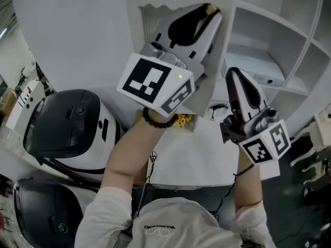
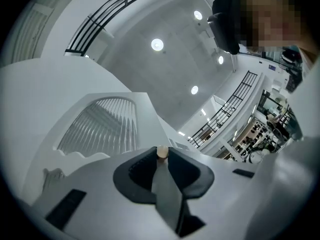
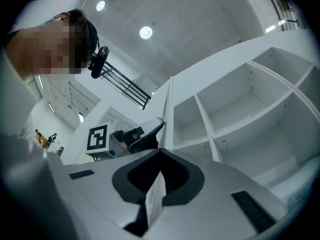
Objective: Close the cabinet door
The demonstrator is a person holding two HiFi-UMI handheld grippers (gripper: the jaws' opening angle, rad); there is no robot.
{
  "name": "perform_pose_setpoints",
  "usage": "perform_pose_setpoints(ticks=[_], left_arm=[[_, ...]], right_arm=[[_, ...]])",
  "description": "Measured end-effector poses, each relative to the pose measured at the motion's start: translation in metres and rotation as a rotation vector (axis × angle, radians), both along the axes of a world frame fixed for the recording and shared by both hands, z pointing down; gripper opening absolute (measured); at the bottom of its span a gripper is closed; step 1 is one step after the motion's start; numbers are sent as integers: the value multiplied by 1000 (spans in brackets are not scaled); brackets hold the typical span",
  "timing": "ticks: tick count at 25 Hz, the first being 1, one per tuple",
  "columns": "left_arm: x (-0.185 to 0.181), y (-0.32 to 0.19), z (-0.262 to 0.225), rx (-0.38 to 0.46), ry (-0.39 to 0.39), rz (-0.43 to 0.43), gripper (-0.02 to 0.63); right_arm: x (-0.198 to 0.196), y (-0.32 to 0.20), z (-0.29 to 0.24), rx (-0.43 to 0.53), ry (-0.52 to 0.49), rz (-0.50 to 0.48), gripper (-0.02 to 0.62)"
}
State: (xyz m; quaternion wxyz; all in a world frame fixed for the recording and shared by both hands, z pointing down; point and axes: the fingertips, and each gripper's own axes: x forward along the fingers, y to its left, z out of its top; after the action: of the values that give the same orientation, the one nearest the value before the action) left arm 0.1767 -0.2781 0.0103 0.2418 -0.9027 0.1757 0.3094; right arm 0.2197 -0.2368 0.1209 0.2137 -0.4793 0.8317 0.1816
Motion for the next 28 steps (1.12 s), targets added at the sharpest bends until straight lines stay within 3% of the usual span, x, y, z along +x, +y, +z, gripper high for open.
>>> perform_pose_setpoints(ticks=[28], left_arm=[[63, -47, 0, 33, -78, -220, 74]], right_arm=[[49, -66, 26, -77, 4, 21, 11]])
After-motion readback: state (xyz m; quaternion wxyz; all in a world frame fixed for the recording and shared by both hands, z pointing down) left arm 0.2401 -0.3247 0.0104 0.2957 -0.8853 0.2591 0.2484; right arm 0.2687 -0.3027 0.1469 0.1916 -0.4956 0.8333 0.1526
